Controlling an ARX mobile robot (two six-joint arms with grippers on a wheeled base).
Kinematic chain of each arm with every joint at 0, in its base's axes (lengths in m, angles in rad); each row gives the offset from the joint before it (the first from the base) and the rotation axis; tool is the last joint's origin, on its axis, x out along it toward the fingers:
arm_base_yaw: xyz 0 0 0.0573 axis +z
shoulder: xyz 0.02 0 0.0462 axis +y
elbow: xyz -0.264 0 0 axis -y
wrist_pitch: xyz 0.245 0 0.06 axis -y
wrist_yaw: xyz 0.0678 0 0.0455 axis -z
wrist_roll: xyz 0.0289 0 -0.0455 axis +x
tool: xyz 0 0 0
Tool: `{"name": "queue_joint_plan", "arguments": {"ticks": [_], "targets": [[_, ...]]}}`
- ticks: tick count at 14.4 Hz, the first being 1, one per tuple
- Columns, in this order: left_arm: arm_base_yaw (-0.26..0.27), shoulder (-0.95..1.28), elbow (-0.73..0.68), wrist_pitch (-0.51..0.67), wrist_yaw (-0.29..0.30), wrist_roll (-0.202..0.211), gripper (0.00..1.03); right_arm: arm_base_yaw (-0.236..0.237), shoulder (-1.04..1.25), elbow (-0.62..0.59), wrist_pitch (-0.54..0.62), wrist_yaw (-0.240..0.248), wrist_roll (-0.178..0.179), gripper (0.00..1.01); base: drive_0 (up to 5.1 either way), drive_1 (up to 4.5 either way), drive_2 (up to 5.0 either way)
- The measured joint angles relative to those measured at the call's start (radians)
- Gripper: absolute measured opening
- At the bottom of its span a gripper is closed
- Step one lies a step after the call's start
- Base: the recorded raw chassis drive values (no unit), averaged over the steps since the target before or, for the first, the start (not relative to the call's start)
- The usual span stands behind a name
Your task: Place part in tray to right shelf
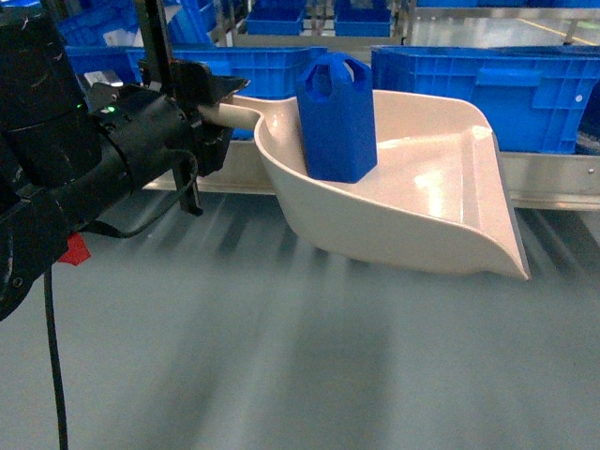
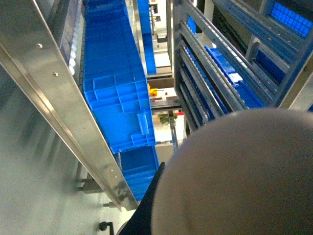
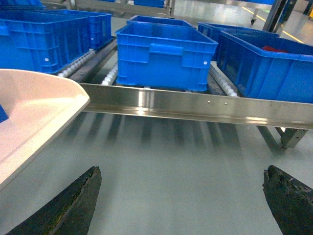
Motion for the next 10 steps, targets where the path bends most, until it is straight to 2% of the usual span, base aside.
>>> {"name": "queue_joint_plan", "arguments": {"ticks": [4,10], "targets": [[-0.016,0.0,0.0,0.0,0.013,0.0,0.12,0.0,-0.002,0.0,0.001,0.002,0.0,0.98,-0.3,3.88,-4.5],[-0.006,0.0,0.0,-0.003,0.006,0.0,0.12,0.0,-0.003,0.0,0.001,0.002,0.0,0.98,0.0,4.14,-4.1]]}}
